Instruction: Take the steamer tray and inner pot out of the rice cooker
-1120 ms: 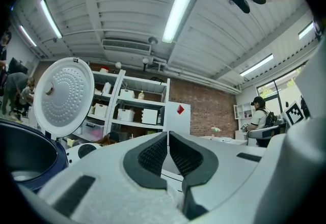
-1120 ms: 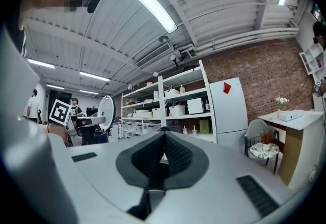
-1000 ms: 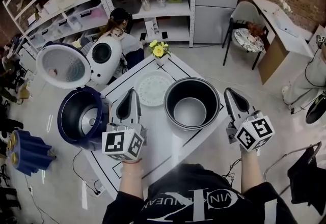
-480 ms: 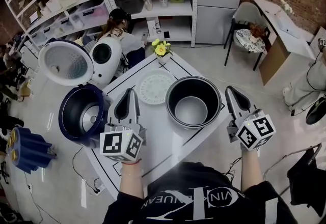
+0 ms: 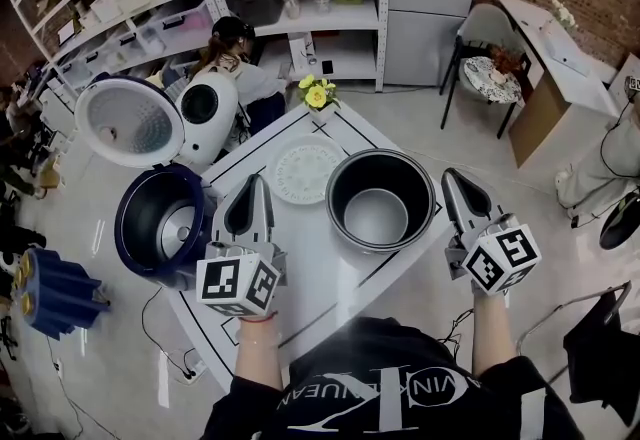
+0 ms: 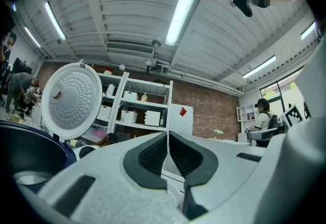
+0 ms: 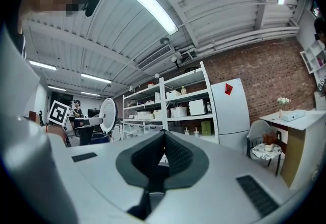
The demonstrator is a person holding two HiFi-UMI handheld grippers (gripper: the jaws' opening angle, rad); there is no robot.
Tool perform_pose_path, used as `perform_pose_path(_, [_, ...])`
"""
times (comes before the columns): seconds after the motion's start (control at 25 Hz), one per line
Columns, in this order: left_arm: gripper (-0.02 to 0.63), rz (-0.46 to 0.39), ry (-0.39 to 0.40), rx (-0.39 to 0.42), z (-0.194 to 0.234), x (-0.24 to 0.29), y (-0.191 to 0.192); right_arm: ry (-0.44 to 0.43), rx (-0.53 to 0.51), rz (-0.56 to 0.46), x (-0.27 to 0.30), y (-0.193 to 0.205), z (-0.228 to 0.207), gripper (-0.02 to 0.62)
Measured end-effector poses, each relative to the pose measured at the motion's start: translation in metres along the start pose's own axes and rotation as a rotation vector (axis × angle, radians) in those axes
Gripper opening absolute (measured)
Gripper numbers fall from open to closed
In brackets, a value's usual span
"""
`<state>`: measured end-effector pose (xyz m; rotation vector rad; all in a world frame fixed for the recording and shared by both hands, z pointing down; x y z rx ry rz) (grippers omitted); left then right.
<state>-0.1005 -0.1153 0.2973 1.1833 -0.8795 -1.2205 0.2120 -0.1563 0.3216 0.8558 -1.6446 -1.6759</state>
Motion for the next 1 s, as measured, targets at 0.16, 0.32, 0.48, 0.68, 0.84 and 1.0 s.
perform_pose_path(0.16, [0.018,0.005,0.000,0.000,0.000,0.001,0.003,-0.003,0.003,0.007,0.001,0.005,-0.001,-0.002])
perform_pose_path(0.32, [0.018,0.009,-0.002,-0.001,0.001,0.002,0.005,-0.010,0.008,0.016,0.003,0.010,0.001,-0.002])
perform_pose_path(0.48, [0.018,0.016,-0.005,-0.004,0.002,0.002,0.007,-0.016,0.016,0.021,0.005,0.013,0.002,-0.002])
perform_pose_path(0.68, [0.018,0.019,-0.010,-0.007,0.003,0.002,0.007,-0.022,0.016,0.025,0.008,0.013,0.002,-0.002])
perform_pose_path(0.84, [0.018,0.022,-0.012,-0.009,0.006,0.004,0.008,-0.023,0.017,0.031,0.011,0.015,0.002,-0.002])
perform_pose_path(1.0, [0.018,0.027,-0.016,-0.012,0.008,0.007,0.012,-0.025,0.016,0.037,0.015,0.018,0.000,-0.002])
Point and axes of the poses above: the fingertips, and each gripper's own axes: x forward along the fingers, z to its left, y out of its underside, the point moved 2 cm from there along -x, backward along the fingers, and after that the axes turned 7 degrees about -x, right-handed, at the moved point
